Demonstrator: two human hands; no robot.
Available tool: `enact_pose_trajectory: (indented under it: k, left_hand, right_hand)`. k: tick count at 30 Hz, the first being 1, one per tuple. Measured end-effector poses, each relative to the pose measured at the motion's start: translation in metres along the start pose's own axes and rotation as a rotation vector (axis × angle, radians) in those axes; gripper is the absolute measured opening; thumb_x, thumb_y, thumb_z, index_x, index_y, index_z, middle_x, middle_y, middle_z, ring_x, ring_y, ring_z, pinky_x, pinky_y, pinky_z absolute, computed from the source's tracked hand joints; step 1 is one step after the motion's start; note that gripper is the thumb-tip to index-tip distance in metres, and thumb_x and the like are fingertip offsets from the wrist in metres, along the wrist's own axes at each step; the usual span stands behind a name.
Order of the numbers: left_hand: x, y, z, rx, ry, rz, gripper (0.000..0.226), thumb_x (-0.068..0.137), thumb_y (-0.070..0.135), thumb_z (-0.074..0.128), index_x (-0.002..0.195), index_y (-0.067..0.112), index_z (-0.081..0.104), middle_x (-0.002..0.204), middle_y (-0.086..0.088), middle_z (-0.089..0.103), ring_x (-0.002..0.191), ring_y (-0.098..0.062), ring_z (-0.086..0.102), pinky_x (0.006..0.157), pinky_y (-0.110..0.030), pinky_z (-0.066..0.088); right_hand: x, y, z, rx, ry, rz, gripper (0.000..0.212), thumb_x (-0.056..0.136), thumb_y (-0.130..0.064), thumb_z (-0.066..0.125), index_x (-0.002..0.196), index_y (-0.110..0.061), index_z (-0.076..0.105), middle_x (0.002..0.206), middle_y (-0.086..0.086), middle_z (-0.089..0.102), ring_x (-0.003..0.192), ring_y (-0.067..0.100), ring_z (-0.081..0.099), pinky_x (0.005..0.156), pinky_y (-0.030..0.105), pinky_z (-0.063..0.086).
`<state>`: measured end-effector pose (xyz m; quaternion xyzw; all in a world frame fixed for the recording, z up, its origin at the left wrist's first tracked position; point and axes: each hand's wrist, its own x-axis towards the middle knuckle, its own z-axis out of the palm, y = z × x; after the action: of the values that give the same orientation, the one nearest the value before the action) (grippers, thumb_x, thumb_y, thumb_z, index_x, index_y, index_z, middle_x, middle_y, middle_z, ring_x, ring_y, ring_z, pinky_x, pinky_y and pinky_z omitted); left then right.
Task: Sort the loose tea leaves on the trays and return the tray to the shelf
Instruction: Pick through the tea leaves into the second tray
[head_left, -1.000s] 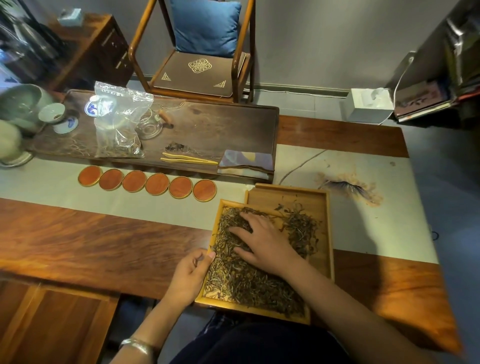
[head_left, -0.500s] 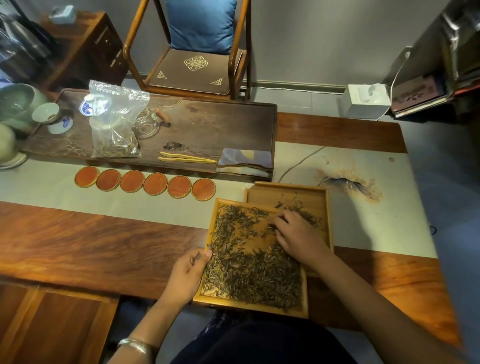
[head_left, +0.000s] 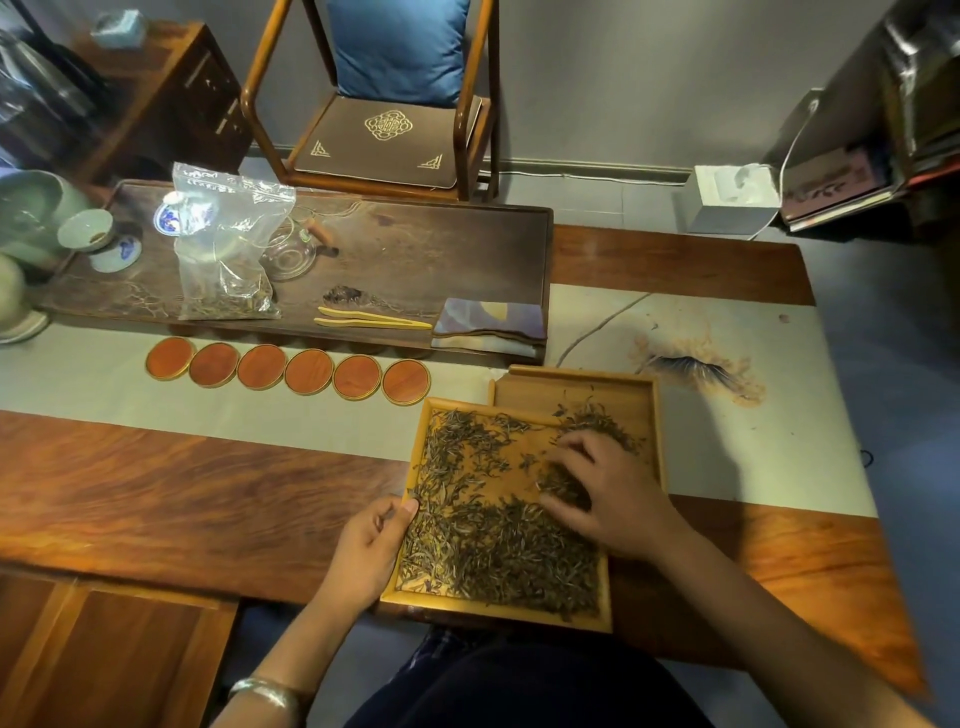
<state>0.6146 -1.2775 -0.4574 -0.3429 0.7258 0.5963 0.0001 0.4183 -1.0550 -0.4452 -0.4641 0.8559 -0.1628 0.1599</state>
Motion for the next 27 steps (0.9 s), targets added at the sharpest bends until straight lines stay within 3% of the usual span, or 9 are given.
enact_pose_trajectory:
  k: [4, 7, 12, 17, 24, 27]
  left_hand:
    - [0.004, -0.003, -0.004, 0.017, -0.018, 0.018, 0.032, 0.098, 0.020, 0.049, 0.074, 0.001, 0.060, 0.065, -0.002, 0.055, 0.064, -0.010, 0.051, 0.064, -0.025, 0.039]
    - [0.004, -0.001, -0.004, 0.035, -0.006, 0.040, 0.034, 0.097, 0.022, 0.050, 0.065, 0.012, 0.053, 0.059, 0.006, 0.044, 0.058, -0.003, 0.043, 0.057, -0.019, 0.033]
    - [0.004, 0.003, -0.001, 0.057, -0.005, 0.041, 0.036, 0.098, 0.016, 0.050, 0.063, 0.022, 0.056, 0.055, 0.013, 0.054, 0.056, 0.005, 0.048, 0.055, -0.010, 0.035]
    - [0.002, 0.005, -0.003, 0.055, -0.021, 0.004, 0.033, 0.097, 0.023, 0.051, 0.069, 0.007, 0.056, 0.065, -0.005, 0.044, 0.064, -0.013, 0.043, 0.063, -0.028, 0.033]
    - [-0.003, 0.008, -0.003, 0.050, -0.015, -0.003, 0.030, 0.097, 0.020, 0.051, 0.071, 0.006, 0.058, 0.067, -0.005, 0.049, 0.066, -0.010, 0.047, 0.065, -0.027, 0.036]
    - [-0.004, 0.006, -0.002, 0.036, -0.004, 0.000, 0.029, 0.097, 0.017, 0.052, 0.071, 0.008, 0.060, 0.066, 0.000, 0.054, 0.064, -0.004, 0.050, 0.064, -0.019, 0.038]
  right_hand:
    - [-0.031, -0.015, 0.016, -0.077, -0.167, -0.143, 0.076, 0.079, -0.082, 0.034, 0.140, -0.038, 0.037, 0.151, 0.005, 0.032, 0.138, 0.024, 0.029, 0.112, 0.045, 0.023]
    - [-0.038, -0.012, 0.021, -0.117, -0.125, -0.131, 0.070, 0.084, -0.076, 0.035, 0.140, -0.036, 0.040, 0.153, 0.010, 0.029, 0.142, 0.029, 0.025, 0.114, 0.051, 0.014]
    - [-0.026, 0.003, 0.019, -0.071, -0.077, 0.029, 0.073, 0.081, -0.077, 0.032, 0.144, -0.040, 0.029, 0.158, 0.004, 0.013, 0.145, 0.024, 0.004, 0.115, 0.044, -0.002]
    - [-0.014, 0.015, 0.016, 0.016, -0.069, 0.130, 0.067, 0.085, -0.068, 0.042, 0.143, -0.036, 0.033, 0.156, 0.001, 0.016, 0.142, 0.022, 0.012, 0.113, 0.044, 0.021]
    - [-0.003, 0.018, 0.014, 0.066, -0.003, 0.169, 0.048, 0.094, -0.041, 0.051, 0.138, -0.023, 0.045, 0.145, 0.006, 0.036, 0.135, 0.022, 0.032, 0.106, 0.037, 0.036]
    - [0.000, 0.021, 0.012, 0.071, 0.017, 0.178, 0.044, 0.095, -0.035, 0.052, 0.136, -0.020, 0.047, 0.139, 0.005, 0.040, 0.131, 0.021, 0.037, 0.104, 0.034, 0.038]
